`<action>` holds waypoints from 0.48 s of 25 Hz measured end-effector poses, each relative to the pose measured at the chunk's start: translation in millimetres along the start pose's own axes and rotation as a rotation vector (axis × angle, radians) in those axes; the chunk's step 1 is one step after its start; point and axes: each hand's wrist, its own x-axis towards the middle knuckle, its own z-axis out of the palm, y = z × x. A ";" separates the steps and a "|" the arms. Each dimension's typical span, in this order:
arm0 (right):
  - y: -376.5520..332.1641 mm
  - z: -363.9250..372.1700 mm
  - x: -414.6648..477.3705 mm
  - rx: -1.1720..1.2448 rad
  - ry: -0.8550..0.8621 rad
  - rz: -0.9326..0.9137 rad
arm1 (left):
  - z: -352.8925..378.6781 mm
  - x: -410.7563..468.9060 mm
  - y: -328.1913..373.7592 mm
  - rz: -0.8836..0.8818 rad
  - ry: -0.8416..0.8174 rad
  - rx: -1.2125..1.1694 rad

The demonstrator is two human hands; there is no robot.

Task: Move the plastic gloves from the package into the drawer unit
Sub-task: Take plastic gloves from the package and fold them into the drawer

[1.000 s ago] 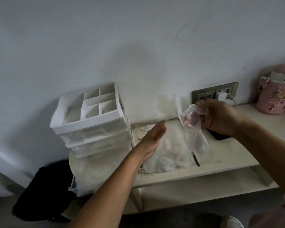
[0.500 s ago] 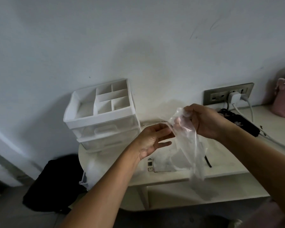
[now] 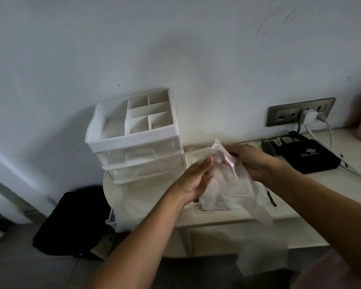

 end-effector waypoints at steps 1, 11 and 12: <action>0.5 2.1 0.4 0.045 0.002 -0.005 | -1.0 -0.9 0.7 0.037 0.007 0.013; 28.2 25.2 -8.6 -0.308 0.126 -0.006 | -31.5 -64.2 55.3 0.022 0.506 0.541; 30.7 27.8 -6.8 -0.393 0.127 -0.004 | -38.4 -72.4 59.5 0.015 0.521 0.624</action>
